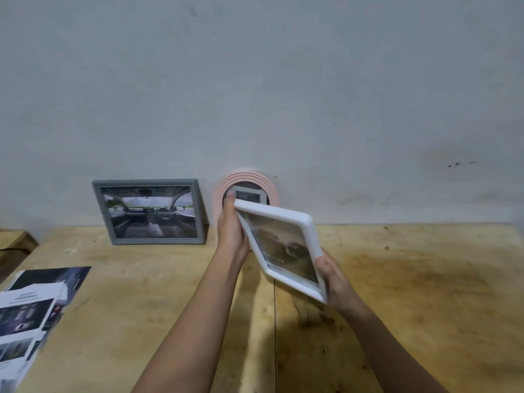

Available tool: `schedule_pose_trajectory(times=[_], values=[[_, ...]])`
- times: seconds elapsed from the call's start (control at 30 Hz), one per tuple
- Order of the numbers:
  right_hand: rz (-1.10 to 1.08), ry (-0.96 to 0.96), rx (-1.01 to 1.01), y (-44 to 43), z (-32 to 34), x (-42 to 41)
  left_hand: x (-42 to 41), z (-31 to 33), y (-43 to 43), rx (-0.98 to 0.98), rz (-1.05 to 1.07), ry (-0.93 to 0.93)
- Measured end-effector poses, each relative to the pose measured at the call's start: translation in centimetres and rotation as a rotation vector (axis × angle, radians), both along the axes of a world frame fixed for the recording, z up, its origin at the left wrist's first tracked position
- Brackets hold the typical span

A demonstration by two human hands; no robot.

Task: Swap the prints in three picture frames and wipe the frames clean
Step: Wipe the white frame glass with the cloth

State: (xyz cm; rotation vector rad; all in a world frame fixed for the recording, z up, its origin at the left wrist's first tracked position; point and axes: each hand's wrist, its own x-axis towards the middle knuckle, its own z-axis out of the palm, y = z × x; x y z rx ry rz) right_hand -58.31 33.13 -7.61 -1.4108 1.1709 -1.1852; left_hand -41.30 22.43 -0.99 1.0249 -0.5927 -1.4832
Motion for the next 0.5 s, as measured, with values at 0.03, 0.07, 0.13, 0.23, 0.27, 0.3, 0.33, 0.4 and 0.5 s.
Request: schedule_pose_trajectory(times=[0.03, 0.07, 0.13, 0.23, 0.27, 0.3, 0.33, 0.4, 0.5], values=[[-0.046, -0.049, 0.034, -0.1, -0.6, -1.0, -1.1, -0.1, -0.2, 0.015, -0.059, -0.016], [-0.094, -0.114, 0.084, -0.4, -1.0, -1.9, -2.3, -0.3, -0.5, 0.027, -0.095, -0.024], [-0.195, -0.242, 0.186, -1.2, -1.8, -3.7, -4.5, -0.7, -1.4, 0.039, -0.145, -0.051], [-0.282, -0.362, 0.237, -3.1, -2.3, -6.3, -7.3, -1.6, -3.3, 0.052, -0.213, -0.066], [-0.298, -0.375, 0.24, -3.9, -2.6, -7.3, -8.1, -2.0, -4.0, 0.052, -0.238, -0.08], [-0.304, -0.385, 0.237, -4.7, -3.0, -8.2, -8.9, -2.6, -4.8, 0.052, -0.252, -0.082], [-0.312, -0.409, 0.226, -5.6, -3.2, -8.8, -9.5, -3.2, -5.5, 0.048, -0.262, -0.099], [-0.283, -0.418, 0.201, -7.4, -4.1, -9.9, -10.6, -4.3, -7.0, 0.052, -0.252, -0.103], [-0.252, -0.387, 0.173, -9.7, -5.2, -11.0, -11.8, -6.4, -9.4, 0.041, -0.256, -0.12]])
